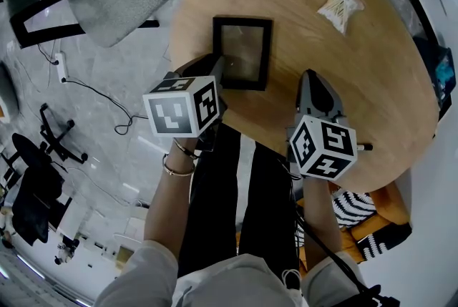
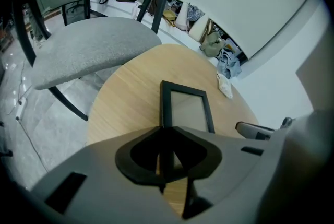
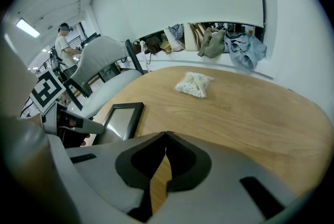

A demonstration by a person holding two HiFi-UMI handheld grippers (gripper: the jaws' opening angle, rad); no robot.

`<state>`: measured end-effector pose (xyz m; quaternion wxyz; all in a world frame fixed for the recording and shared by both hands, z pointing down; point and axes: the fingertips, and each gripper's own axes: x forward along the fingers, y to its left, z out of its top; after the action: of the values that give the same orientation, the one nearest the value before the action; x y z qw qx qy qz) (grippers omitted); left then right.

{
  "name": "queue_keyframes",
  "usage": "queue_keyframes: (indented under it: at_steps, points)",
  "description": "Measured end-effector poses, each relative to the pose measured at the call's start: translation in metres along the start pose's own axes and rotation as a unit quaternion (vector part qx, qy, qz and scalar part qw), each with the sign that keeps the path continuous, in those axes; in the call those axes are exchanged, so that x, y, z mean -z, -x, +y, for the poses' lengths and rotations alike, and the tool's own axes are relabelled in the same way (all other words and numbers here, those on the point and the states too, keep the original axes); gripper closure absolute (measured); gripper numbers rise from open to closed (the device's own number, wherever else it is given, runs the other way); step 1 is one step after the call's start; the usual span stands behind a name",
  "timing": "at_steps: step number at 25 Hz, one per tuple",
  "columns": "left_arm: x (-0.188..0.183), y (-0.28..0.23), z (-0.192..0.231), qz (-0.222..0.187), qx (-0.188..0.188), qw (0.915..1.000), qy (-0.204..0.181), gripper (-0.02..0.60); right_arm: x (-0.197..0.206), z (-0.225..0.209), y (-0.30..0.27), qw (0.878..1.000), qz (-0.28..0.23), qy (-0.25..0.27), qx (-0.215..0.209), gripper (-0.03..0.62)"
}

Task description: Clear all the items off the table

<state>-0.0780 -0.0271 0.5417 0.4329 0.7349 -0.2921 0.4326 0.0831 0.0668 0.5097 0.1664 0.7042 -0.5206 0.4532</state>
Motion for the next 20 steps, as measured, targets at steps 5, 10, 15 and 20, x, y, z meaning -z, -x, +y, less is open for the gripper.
queue_keyframes:
  at_steps: [5, 10, 15, 20]
  points:
    - [-0.004, 0.004, -0.005, -0.017, -0.004, 0.9997, -0.02, 0.505, 0.002, 0.001, 0.002, 1.0, -0.002, 0.0, 0.0, 0.569]
    - [-0.008, 0.009, -0.008, -0.032, -0.002, 0.9986, -0.042, 0.506, 0.001, 0.003, 0.003, 1.0, -0.003, 0.005, -0.001, 0.569]
    - [-0.013, 0.019, -0.002, -0.048, -0.003, 0.9982, -0.037, 0.505, -0.004, 0.008, 0.006, 1.0, -0.006, 0.013, -0.001, 0.57]
    - [-0.019, 0.037, 0.006, -0.066, -0.003, 0.9976, -0.022, 0.505, -0.016, 0.022, 0.012, 0.999, -0.013, 0.028, -0.007, 0.57]
